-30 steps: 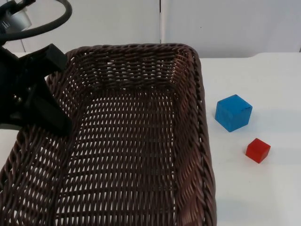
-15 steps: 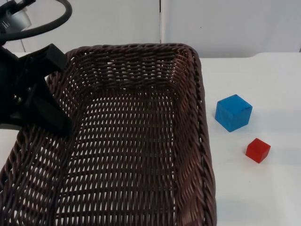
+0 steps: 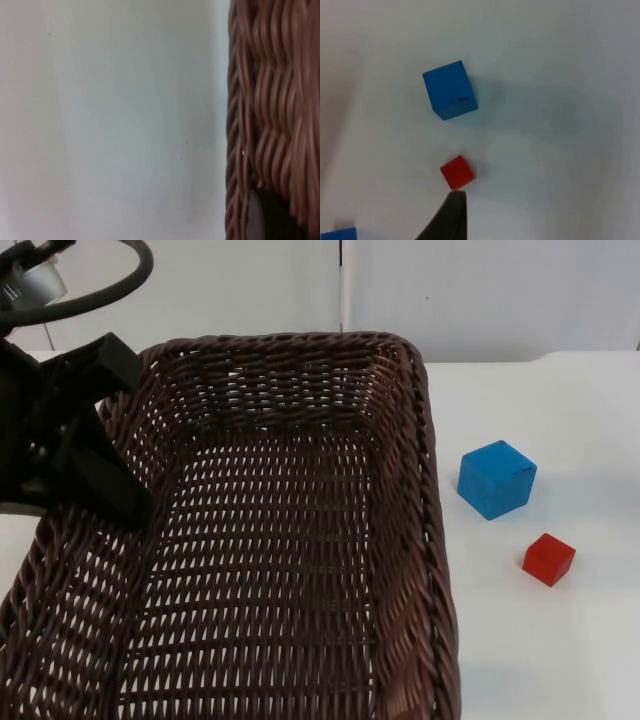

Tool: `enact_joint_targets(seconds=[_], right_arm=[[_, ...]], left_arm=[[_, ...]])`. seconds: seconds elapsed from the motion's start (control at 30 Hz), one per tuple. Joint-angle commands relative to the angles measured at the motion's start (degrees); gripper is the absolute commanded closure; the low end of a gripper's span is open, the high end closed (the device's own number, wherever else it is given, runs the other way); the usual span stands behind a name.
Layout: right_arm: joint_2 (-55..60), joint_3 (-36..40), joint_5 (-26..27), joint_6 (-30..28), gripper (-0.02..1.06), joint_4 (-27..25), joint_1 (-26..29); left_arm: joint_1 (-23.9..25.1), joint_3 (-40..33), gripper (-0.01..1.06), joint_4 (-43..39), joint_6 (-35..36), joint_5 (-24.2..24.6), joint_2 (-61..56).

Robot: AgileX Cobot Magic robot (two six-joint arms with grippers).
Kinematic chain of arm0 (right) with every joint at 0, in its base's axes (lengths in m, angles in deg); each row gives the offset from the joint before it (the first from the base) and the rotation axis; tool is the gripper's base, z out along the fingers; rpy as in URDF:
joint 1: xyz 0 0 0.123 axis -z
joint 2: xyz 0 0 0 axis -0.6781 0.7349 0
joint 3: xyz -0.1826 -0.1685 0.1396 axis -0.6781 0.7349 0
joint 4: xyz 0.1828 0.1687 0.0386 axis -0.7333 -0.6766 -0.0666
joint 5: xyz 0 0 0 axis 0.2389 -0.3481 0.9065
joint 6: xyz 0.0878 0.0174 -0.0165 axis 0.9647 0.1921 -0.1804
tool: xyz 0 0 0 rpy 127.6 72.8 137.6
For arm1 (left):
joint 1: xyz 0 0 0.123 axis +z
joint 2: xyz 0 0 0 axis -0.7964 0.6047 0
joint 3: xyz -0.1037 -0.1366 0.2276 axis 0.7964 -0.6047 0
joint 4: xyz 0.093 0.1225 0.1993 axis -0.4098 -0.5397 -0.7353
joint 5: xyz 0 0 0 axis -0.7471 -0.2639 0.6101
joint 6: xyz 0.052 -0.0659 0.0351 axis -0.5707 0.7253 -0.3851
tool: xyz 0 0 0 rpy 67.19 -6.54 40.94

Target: Pick up the basket with the left hand and place the largest block into the basket with the right hand.

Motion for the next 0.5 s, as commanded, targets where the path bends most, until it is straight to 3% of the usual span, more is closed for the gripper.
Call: enact_joint_targets(seconds=[0.0,0.23,0.33,0.47], right_arm=[[2.76,-2.23,-0.49,-0.92,-0.01,-0.84,-1.49],[10.05,-5.15,2.86,-0.92,-0.01,3.42,-9.48],[14.67,-5.2,5.35,-0.75,-0.01,8.0,-13.72],[18.22,-5.2,8.04,-0.36,-0.01,8.14,-14.24]], left_arm=[[-0.18,-0.07,1.05,2.12,0.23,0.24,-0.87],[-0.18,-0.07,1.05,2.01,0.22,0.24,-0.87],[-0.18,-0.07,1.05,2.01,0.22,0.24,-0.87],[-0.18,-0.07,1.05,2.01,0.22,0.24,-0.87]])
